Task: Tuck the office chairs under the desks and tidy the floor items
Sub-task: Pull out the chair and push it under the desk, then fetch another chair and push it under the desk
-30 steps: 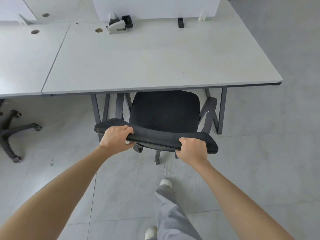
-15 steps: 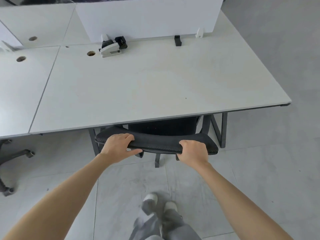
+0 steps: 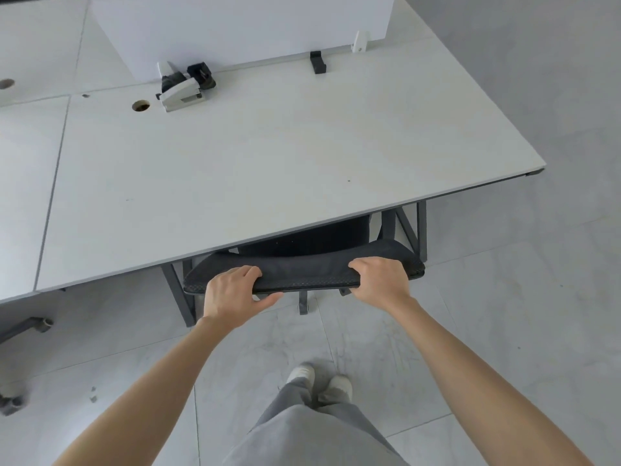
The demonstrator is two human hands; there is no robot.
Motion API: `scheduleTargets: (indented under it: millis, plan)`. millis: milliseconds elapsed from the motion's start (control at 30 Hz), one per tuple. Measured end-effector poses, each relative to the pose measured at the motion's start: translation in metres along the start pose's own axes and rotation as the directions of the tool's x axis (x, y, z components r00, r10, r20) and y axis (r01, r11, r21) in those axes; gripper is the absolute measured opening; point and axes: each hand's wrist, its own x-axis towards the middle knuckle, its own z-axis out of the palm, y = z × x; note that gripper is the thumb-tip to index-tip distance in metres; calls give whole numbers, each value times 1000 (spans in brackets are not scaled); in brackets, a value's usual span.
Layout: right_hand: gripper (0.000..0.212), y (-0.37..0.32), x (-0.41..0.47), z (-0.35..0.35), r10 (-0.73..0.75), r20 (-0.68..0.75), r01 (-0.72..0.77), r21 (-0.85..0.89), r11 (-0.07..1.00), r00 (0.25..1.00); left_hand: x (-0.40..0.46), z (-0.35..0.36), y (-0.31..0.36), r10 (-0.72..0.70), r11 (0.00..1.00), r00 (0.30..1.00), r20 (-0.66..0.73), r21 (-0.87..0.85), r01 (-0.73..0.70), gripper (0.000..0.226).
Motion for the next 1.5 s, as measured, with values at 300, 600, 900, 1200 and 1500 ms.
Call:
scheduleTargets:
  millis: [300, 600, 900, 1200, 1500]
  plan:
    - [18, -10, -13, -2, 16, -38, -14, 44, 999, 999, -5, -15, 3, 115, 974, 983, 141, -208, -84, 44]
    - [12, -29, -53, -2, 91, -88, -83, 86, 993, 992, 14, -20, 76, 362, 873, 889, 281, -436, -218, 23]
    - [41, 0, -151, 0, 379, -285, -240, 421, 875, 880, 20, -11, 132, 546, 789, 777, 314, -506, -349, 24]
    - [48, -6, -283, 9, 950, 20, -321, 943, 86, 313, 18, 2, 282, 799, 472, 539, 267, -834, -286, 29]
    - [33, 142, -355, 18, 966, 214, -207, 961, -182, 147, 49, 71, 440, 729, 541, 537, 424, -838, -74, 28]
